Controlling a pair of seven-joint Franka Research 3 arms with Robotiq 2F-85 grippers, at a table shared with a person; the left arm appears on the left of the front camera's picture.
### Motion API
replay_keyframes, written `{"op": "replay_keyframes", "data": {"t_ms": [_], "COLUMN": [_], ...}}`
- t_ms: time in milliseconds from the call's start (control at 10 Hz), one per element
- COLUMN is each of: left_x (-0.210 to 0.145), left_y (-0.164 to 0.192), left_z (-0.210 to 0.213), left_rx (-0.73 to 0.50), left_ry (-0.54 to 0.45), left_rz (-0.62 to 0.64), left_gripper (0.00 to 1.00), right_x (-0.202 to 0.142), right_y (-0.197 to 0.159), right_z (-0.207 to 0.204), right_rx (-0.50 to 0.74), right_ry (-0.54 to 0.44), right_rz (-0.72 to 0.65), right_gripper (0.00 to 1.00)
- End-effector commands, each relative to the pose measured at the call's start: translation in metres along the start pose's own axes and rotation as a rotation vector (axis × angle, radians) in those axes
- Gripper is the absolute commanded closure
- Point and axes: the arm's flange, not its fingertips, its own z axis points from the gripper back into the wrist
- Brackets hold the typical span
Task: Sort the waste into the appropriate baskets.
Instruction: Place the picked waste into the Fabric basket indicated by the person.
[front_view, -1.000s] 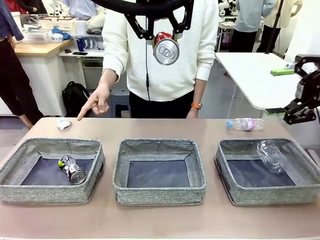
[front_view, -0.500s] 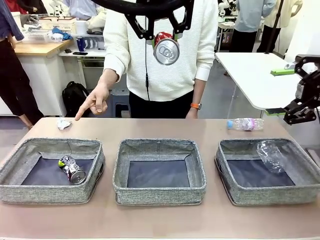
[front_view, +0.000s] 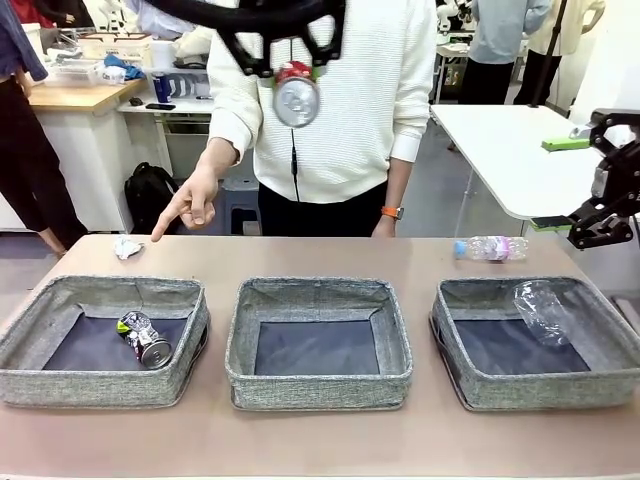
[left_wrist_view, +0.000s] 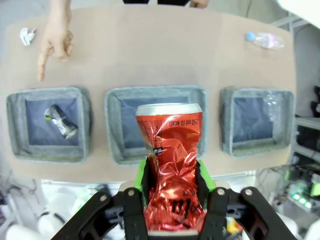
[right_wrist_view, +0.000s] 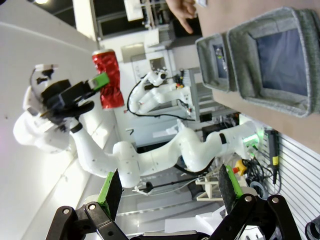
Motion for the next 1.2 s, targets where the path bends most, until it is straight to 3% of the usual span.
{"op": "replay_keyframes", "data": {"t_ms": [0,200,300,600,800,1100], "left_x": [-0.022,-0.036,-0.049,-0.08,-0.097,-0.098], "left_y": [0.1,0.192,0.227,0.321,0.352,0.355], "left_z": [-0.021,-0.061,-0.073,-0.103,-0.13,-0.155], "left_rx": [-0.043,0.04,0.018,0.166,0.169,0.125], "left_ry": [-0.036,-0.083,-0.047,-0.032,0.025,0.023], "left_rz": [0.002,0.186,0.223,0.422,0.515,0.566], "left_gripper": [0.56,0.56,0.56,0.56,0.56,0.56], "right_x": [0.002,0.002,0.002,0.002,0.002,0.002], "right_y": [0.002,0.002,0.002,0.002,0.002,0.002], "right_z": [-0.002,-0.002,-0.002,-0.002,-0.002,-0.002], "right_rx": [0.026,0.026,0.026,0.026,0.026,0.026], "right_ry": [0.0,0.0,0.0,0.0,0.0,0.0], "right_rz": [0.025,0.025,0.025,0.025,0.025,0.025], "right_gripper": [0.0,0.0,0.0,0.0,0.0,0.0]}}
